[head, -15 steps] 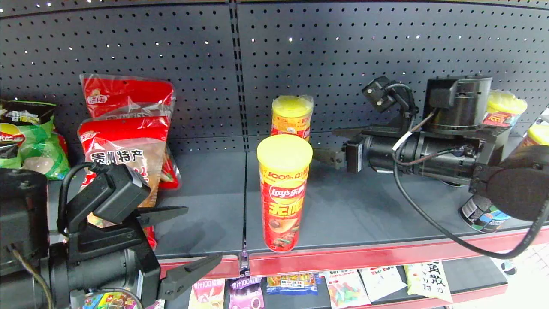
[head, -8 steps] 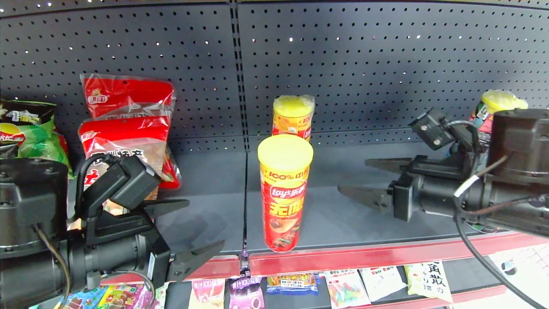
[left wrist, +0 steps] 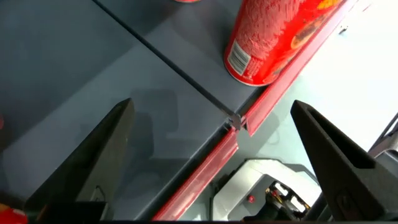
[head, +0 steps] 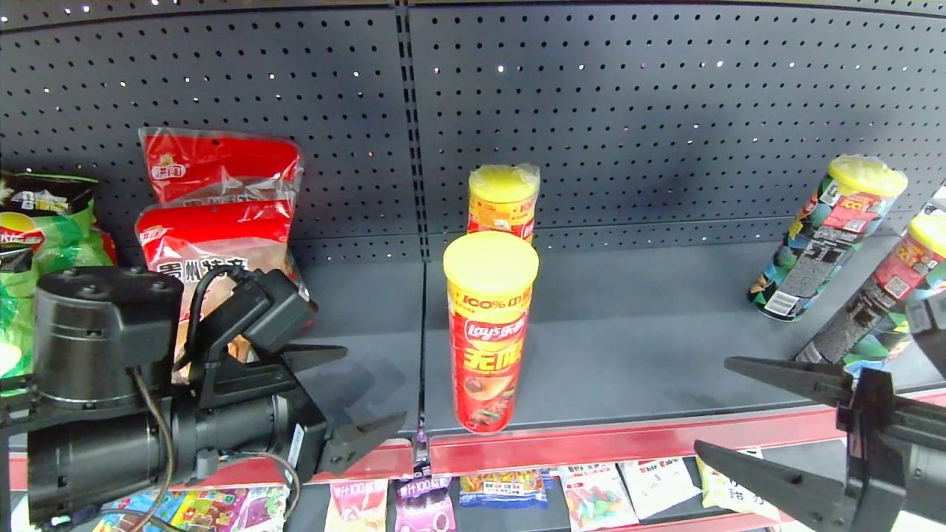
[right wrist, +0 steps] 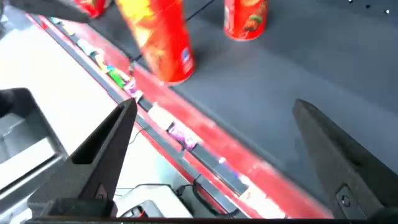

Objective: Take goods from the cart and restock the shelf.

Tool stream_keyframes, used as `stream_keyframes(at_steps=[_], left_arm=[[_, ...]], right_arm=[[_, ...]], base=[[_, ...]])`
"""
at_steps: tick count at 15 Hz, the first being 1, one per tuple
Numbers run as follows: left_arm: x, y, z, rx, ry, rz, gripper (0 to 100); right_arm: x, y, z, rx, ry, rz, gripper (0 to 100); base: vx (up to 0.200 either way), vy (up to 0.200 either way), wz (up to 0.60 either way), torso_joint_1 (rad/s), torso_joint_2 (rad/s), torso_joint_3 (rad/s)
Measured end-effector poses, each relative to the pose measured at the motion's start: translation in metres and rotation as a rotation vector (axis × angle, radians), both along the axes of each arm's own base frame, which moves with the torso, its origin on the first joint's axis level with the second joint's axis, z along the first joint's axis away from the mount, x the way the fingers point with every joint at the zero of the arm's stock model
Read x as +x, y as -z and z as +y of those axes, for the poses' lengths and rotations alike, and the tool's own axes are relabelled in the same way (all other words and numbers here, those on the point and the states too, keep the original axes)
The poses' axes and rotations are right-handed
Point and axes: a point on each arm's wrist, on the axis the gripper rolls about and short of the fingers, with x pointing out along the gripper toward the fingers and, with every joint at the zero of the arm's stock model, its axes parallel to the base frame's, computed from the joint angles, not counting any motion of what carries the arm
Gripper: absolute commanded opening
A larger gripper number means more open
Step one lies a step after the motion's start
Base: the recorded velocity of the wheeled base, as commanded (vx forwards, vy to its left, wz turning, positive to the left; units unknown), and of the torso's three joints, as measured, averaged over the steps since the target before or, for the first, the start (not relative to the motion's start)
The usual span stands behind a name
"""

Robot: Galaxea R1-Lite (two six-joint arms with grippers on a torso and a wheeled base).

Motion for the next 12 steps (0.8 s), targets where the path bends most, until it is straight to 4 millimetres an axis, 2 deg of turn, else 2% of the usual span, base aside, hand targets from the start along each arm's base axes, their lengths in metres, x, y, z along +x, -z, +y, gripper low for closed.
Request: stream_keyframes(at_steps=[7, 12], left_arm=[[0.019, 0.012, -0.012, 0.044, -0.024, 0.041, 100], [0.031, 0.019, -0.025, 0.062, -0.006, 0.067, 100]], right_arm=[[-0.024, 0.002, -0.036, 0.043, 0.264, -0.078, 100], [-0.03, 0.004, -0.045, 0.057, 0.345, -0.088, 100]], base=[[0.0, 0.0, 0.0, 0.0, 0.0, 0.0], [0.0, 0.0, 0.0, 0.0, 0.0, 0.0]])
